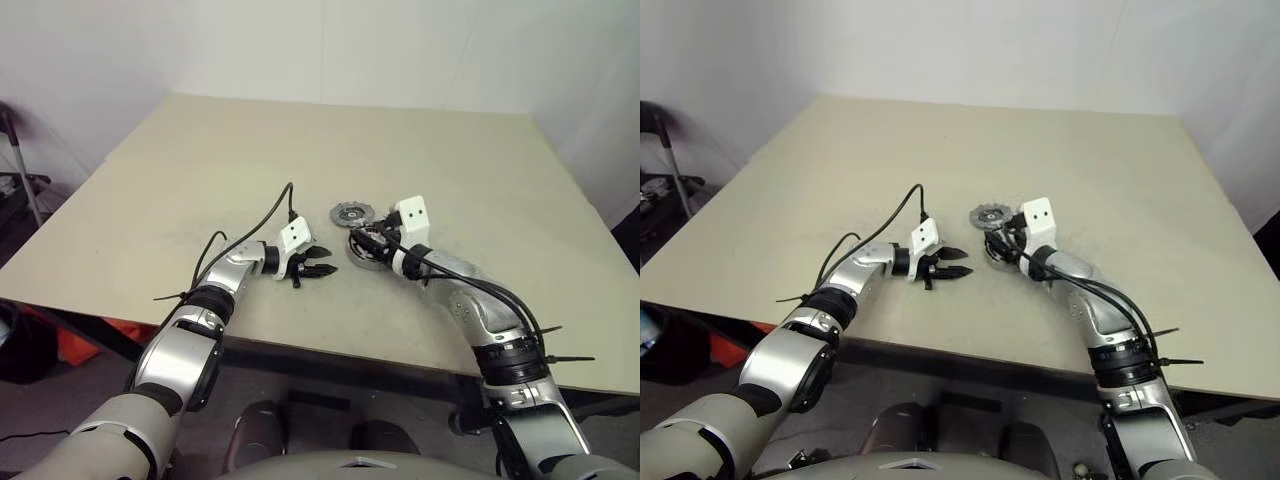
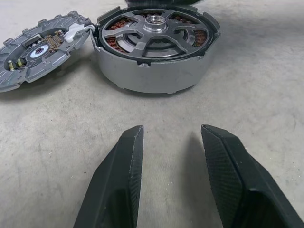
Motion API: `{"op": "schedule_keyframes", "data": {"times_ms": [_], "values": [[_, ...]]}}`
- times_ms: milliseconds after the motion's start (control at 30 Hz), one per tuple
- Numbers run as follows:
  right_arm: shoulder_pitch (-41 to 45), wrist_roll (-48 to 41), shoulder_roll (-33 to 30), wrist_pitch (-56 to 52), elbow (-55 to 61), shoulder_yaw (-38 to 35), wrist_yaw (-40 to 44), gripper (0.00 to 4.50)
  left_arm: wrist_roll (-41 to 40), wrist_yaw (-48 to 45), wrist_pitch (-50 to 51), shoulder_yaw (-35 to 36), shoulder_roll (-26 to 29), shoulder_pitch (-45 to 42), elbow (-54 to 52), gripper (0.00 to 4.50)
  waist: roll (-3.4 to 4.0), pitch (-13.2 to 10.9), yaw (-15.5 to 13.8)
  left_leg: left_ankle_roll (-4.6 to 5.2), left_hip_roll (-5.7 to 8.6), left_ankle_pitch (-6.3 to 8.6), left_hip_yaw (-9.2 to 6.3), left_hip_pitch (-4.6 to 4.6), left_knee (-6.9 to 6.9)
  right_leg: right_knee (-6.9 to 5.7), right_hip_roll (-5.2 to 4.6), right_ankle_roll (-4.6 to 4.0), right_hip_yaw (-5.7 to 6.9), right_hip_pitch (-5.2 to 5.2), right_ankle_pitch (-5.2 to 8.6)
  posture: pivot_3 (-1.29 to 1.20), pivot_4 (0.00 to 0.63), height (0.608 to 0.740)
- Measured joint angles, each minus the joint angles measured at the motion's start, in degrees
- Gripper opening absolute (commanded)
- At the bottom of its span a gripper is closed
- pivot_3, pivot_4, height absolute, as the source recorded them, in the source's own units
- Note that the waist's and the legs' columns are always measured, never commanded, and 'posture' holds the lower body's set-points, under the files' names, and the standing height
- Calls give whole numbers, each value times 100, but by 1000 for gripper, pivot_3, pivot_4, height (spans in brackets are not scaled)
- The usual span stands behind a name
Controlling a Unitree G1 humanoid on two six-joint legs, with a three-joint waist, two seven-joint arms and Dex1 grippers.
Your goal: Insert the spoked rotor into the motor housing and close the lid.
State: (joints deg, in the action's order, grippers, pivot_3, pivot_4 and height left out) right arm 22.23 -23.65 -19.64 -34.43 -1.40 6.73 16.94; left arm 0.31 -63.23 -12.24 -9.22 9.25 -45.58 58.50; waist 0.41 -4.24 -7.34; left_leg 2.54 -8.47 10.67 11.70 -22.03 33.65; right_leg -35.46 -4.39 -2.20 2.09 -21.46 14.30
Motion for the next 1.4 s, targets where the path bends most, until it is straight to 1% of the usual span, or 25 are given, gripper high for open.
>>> {"op": "schedule_keyframes", "data": {"times_ms": [100, 300, 367, 433, 467, 533, 633, 667, 700, 733, 767, 800, 900, 1000, 1100, 1167, 1233, 1400], "values": [[-19, 321, 10, 328, -242, 18, 63, 3000, 0, 18, -1, 0, 3, 3, 0, 2046, -1, 0, 1, 3, -1, 2, 0, 6, 15, -5, -1, 0, -1, 12, 0, 0, 0, 740], [-37, 444, 8, 391, -179, -113, 261, 3000, -1, 79, -2, 1, -8, 3, -1, 2046, -2, -1, 3, 8, -5, 6, -1, 4, 36, -19, -1, 0, -1, 13, 0, 0, 0, 740], [-29, 440, -98, 390, 50, -220, 382, 3000, -1, 101, -2, 3, -14, 3, 0, 2046, -2, -1, 1, 13, -6, 8, -1, 2, 40, -20, -1, 1, -1, 13, 0, 0, 0, 740], [70, 462, -367, 392, 382, -247, 610, 3000, -2, 109, -2, 4, -29, 4, 0, 2046, -2, -1, 2, 20, -6, 13, -1, 2, 45, -20, -1, 1, -2, 15, 0, 0, 0, 740], [160, 521, -552, 401, 471, -217, 755, 3000, -2, 119, -2, 4, -42, 4, 0, 2046, -2, -1, 2, 30, -6, 19, -1, 2, 47, -20, -1, 1, -2, 16, -1, 0, 0, 740], [369, 868, -1210, 554, 599, 12, 1241, 3000, -4, 135, -2, 4, -74, 7, 0, 2046, -2, -1, -6, 42, -7, 27, -1, 5, 53, -19, -1, 1, -1, 24, -1, 0, 0, 740], [680, 1723, -2393, 1305, 491, 637, 2260, 3000, -5, 162, -2, 13, -65, 11, 9, 2046, -3, -2, -11, 46, -7, 30, -2, 8, 57, -16, -2, 2, 0, 31, -1, 0, 0, 740], [803, 1933, -2622, 1541, 381, 788, 2527, 3000, -7, 170, -3, 20, -66, 13, 13, 2046, -4, -2, -8, 47, -8, 30, -2, 8, 58, -16, -2, 2, -1, 31, -1, 0, 0, 740], [1054, 2277, -2884, 1957, 107, 1066, 2906, 3358, -8, 190, -5, 26, -70, 15, 29, 2046, -3, -2, 1, 48, -8, 31, -2, 9, 58, -19, -2, 2, -1, 29, -1, 0, 0, 740], [1343, 2608, -3044, 2383, -266, 1311, 3208, 3539, -9, 211, -9, 29, -86, 19, 44, 2046, -4, -3, 25, 48, -9, 31, -2, 10, 60, -23, -1, 2, -2, 28, -1, 0, 0, 740], [1612, 2914, -3096, 2785, -652, 1451, 3424, 3905, -11, 224, -13, 29, -125, 22, 55, 2046, -4, -3, 41, 48, -11, 31, -2, 11, 61, -26, -1, 1, -1, 26, -1, 0, 0, 740], [1755, 3102, -3090, 3034, -870, 1528, 3493, 4141, -12, 228, -19, 30, -146, 26, 58, 2046, -4, -3, 44, 48, -12, 30, -2, 10, 61, -27, 0, 1, -1, 26, 0, 0, 0, 740], [2459, 3901, -2912, 4119, -1944, 2087, 3744, 4141, -21, 285, -35, 49, -200, 36, 93, 2046, -4, -3, 65, 50, -14, 30, -2, 5, 63, -33, 1, -2, 1, 19, -1, 0, 0, 740], [2678, 4336, -2658, 4860, -2534, 2452, 4000, 4141, -29, 352, -39, 68, -239, 43, 94, 2046, -4, -3, 37, 67, -16, 38, -2, -7, 74, -32, 1, -3, 5, 17, -1, 0, 0, 740], [2696, 4665, -2465, 5397, -3008, 2730, 4174, 4141, -34, 388, -42, 99, -238, 84, 75, 2046, -3, -2, 18, 109, -23, 44, -2, -47, 113, -39, 0, -3, 13, -4, -1, 0, 0, 740], [2801, 4811, -2401, 5702, -3246, 2761, 4205, 4141, -43, 420, -44, 132, -206, 148, 19, 2046, -2, -1, 24, 128, -29, 56, -2, -86, 155, -56, -1, -3, 15, -31, -2, 0, 0, 740], [2873, 4884, -2342, 5845, -3416, 2760, 4220, 4141, -43, 428, -44, 134, -197, 166, -30, 2046, -3, -2, 25, 130, -28, 57, -2, -102, 168, -63, -4, -4, 15, -46, -3, 0, 0, 740], [3033, 5071, -2165, 6183, -3824, 2746, 4187, 4141, -46, 454, -42, 147, -145, 279, -115, 2046, -4, -2, 26, 96, -33, 56, -1, -90, 179, -111, -7, -5, 13, -56, -2, 0, 0, 740]]}}
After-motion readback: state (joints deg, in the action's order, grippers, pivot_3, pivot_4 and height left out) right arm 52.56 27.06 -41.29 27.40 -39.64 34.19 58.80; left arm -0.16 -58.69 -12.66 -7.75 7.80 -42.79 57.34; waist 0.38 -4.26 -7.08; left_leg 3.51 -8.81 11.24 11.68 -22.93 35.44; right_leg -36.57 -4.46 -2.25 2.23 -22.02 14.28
